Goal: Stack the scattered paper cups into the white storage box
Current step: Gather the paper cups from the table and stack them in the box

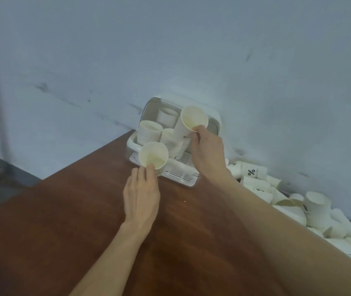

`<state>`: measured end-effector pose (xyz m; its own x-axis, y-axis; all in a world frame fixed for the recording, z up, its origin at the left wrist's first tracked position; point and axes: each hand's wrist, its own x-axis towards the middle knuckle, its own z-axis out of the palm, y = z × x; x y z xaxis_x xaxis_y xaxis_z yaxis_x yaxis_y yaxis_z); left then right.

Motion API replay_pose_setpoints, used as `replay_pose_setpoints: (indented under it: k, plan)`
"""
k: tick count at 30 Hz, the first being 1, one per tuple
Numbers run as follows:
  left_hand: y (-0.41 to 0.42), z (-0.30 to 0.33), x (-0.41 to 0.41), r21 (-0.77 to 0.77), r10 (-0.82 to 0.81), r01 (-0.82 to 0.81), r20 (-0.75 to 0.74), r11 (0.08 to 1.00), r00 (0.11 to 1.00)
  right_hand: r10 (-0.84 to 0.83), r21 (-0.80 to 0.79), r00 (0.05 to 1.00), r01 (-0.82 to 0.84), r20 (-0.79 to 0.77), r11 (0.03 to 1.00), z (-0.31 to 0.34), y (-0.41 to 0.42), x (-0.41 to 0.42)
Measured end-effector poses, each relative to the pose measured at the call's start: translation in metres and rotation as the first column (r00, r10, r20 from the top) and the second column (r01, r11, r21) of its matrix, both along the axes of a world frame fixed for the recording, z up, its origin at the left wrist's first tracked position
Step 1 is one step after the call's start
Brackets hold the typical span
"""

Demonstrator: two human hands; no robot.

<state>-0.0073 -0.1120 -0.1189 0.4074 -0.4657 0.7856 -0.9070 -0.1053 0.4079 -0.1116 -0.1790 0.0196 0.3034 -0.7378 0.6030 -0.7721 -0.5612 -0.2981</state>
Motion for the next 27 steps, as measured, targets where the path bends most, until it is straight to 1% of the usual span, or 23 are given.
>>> replay_pose_setpoints:
  k: [4, 7, 11, 13, 17, 19, 22, 27]
  plan:
    - [-0.001, 0.000, -0.002, -0.005, -0.001, 0.001, 0.012, 1.000, 1.000, 0.006, 0.004, 0.999, -0.006, -0.036, 1.000, 0.001, -0.029, 0.023]
    - [-0.002, -0.001, -0.002, 0.001, -0.014, 0.014, 0.007, 1.000, 1.000, -0.020, 0.048, 0.994, 0.026, -0.109, 0.999, -0.007, -0.044, 0.033]
    - [-0.003, -0.001, -0.003, 0.003, -0.033, 0.033, 0.002, 0.999, 0.999, -0.056, 0.095, 0.988, 0.070, -0.141, 0.993, -0.021, -0.051, 0.040]
    - [-0.003, -0.002, -0.004, 0.013, -0.037, 0.037, -0.004, 0.999, 0.999, -0.063, 0.084, 0.983, 0.078, -0.170, 0.993, -0.025, -0.052, 0.043]
    - [-0.005, -0.003, -0.005, 0.017, -0.035, 0.035, 0.008, 0.999, 0.999, -0.107, 0.005, 0.947, 0.114, -0.302, 0.993, -0.032, -0.057, 0.044]
    - [-0.005, -0.003, -0.006, 0.021, -0.033, 0.033, 0.012, 0.999, 0.999, -0.130, -0.013, 0.930, 0.134, -0.343, 0.991, -0.039, -0.057, 0.042]
    - [-0.005, -0.003, -0.006, 0.027, -0.039, 0.038, 0.013, 0.999, 0.999, -0.139, 0.015, 0.926, 0.154, -0.352, 0.988, -0.053, -0.058, 0.039]
    - [-0.006, -0.004, -0.003, 0.022, -0.041, 0.042, -0.019, 0.999, 0.999, -0.057, 0.087, 0.938, 0.092, -0.342, 0.992, -0.055, -0.059, 0.044]
